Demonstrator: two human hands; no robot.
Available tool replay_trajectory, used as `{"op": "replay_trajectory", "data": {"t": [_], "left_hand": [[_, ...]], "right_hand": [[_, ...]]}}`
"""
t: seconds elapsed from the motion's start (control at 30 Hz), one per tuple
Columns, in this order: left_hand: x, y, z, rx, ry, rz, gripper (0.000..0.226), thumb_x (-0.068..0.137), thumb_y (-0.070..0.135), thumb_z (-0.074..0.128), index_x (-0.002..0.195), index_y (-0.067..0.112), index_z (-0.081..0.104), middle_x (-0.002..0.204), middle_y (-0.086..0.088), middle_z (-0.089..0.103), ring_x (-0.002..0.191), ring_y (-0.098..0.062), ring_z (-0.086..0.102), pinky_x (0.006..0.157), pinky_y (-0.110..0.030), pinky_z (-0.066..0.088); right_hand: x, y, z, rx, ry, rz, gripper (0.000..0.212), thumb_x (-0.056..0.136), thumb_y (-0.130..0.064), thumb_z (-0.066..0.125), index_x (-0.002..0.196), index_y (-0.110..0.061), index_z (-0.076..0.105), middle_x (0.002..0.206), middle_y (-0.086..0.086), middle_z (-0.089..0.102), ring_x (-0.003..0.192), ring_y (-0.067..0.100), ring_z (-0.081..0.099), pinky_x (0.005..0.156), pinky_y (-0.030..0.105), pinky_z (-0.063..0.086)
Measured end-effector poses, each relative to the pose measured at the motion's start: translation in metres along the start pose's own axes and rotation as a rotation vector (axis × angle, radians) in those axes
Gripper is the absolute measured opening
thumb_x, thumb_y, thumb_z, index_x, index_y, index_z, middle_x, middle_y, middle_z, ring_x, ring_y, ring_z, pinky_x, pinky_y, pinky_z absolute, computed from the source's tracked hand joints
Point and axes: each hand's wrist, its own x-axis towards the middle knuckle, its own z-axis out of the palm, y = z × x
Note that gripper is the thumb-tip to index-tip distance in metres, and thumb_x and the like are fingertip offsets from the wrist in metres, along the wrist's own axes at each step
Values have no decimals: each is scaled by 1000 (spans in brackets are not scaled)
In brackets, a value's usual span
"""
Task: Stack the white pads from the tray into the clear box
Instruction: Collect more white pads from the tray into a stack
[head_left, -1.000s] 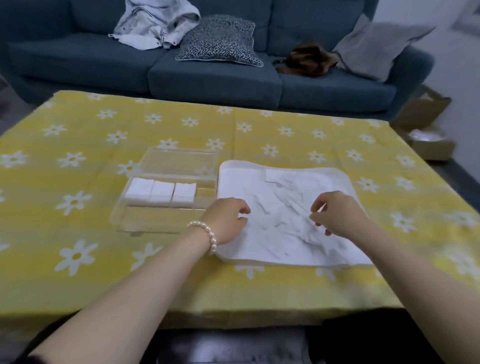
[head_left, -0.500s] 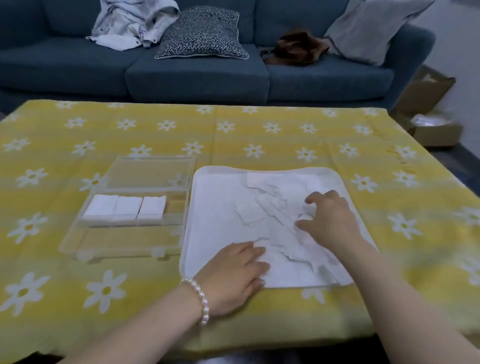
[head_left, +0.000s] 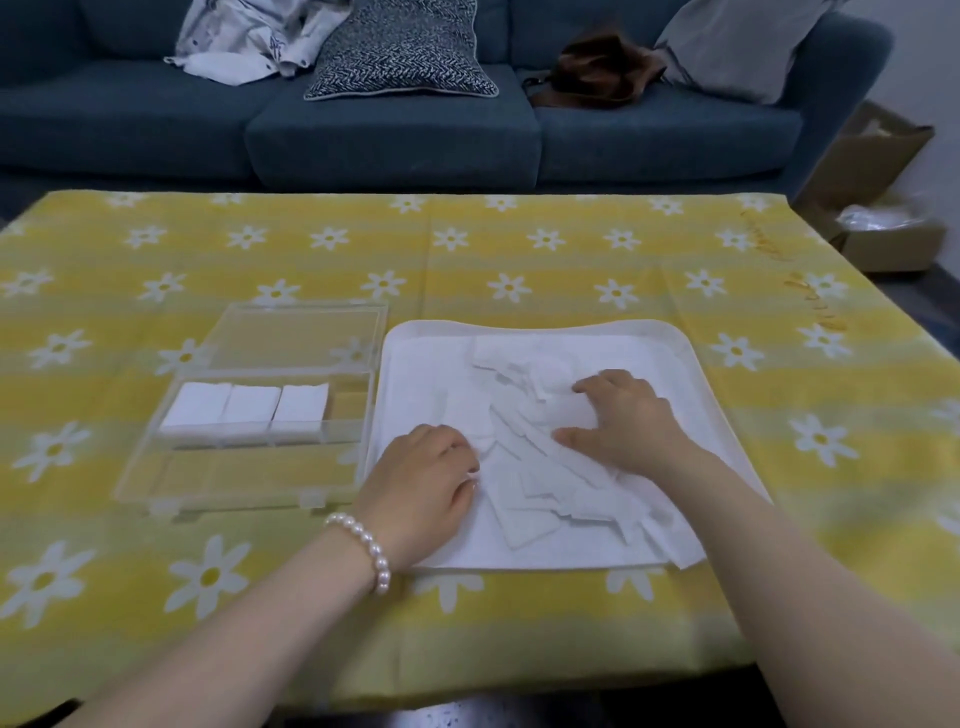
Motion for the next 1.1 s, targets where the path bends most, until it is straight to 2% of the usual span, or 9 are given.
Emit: {"op": "replay_trajectory", "data": {"t": [0.17, 0.4, 0.47, 0.53, 0.63, 0.73, 0.87, 0.97, 1.1], "left_hand": [[4, 4, -4, -57, 143, -50, 29, 77, 26, 42, 75, 13, 68, 79, -1, 59, 69, -26, 57, 60, -35, 50], [4, 7, -10, -157, 186, -118, 26, 72, 35, 47, 71, 20, 68, 81, 7, 61, 83, -24, 58, 76, -31, 40], [6, 12, -13, -297, 202, -188, 20, 76, 33, 53, 75, 19, 68, 85, 8, 59, 88, -18, 54, 81, -28, 39], [10, 19, -18, -547, 184, -314, 4, 83, 23, 64, 81, 20, 67, 90, 8, 60, 92, -13, 55, 82, -21, 41], [15, 28, -28, -1031, 160, -499, 13, 85, 19, 67, 97, 19, 65, 99, 8, 65, 96, -7, 60, 81, -13, 46], [17, 33, -33, -1197, 155, -554, 14, 89, 29, 58, 102, 25, 64, 102, 11, 65, 92, 5, 59, 80, -6, 43], [18, 37, -34, -1519, 67, -723, 28, 95, 35, 48, 97, 15, 67, 104, -5, 69, 92, -19, 61, 84, -32, 49], [19, 31, -34, -1675, 102, -846, 32, 99, 27, 43, 104, 5, 65, 98, -12, 70, 80, -24, 64, 74, -33, 49], [21, 19, -40, -1902, 218, -901, 19, 97, 8, 44, 98, 4, 63, 79, -8, 70, 64, -13, 67, 65, -26, 58]], "right_hand": [[-7, -19, 3, -12, 58, -163, 51, 72, -50, 68, 115, -27, 54, 130, -3, 46, 123, 21, 39, 99, 35, 30], [-6, -18, -15, 74, 124, -157, 24, 88, -38, 60, 99, -21, 73, 138, -2, 49, 133, 18, 34, 110, 42, 21], [-10, -18, -23, 259, 117, -140, 23, 93, -30, 55, 95, -15, 72, 131, -1, 54, 125, 21, 44, 104, 43, 30], [-16, -24, -30, 560, 85, -104, 23, 92, -23, 57, 83, -6, 70, 98, 5, 64, 91, 21, 57, 84, 37, 43], [-34, -48, -38, 1049, 22, 1, 17, 83, -13, 68, 71, -1, 67, 60, 5, 56, 51, 15, 46, 50, 23, 39], [-48, -76, -29, 1306, -83, 99, 17, 79, -10, 71, 67, -10, 60, 50, 0, 53, 33, 10, 43, 39, 19, 35], [-64, -103, -7, 1553, -231, 163, 20, 88, -3, 59, 70, -9, 53, 51, 4, 59, 35, 14, 54, 38, 19, 42], [-63, -106, -4, 1391, -239, 44, 14, 92, -7, 55, 80, -9, 62, 64, 7, 65, 46, 19, 61, 43, 23, 48], [-35, -76, -7, 614, 225, -116, 12, 85, -8, 60, 92, -16, 67, 83, 0, 67, 71, 15, 61, 69, 20, 43]]}}
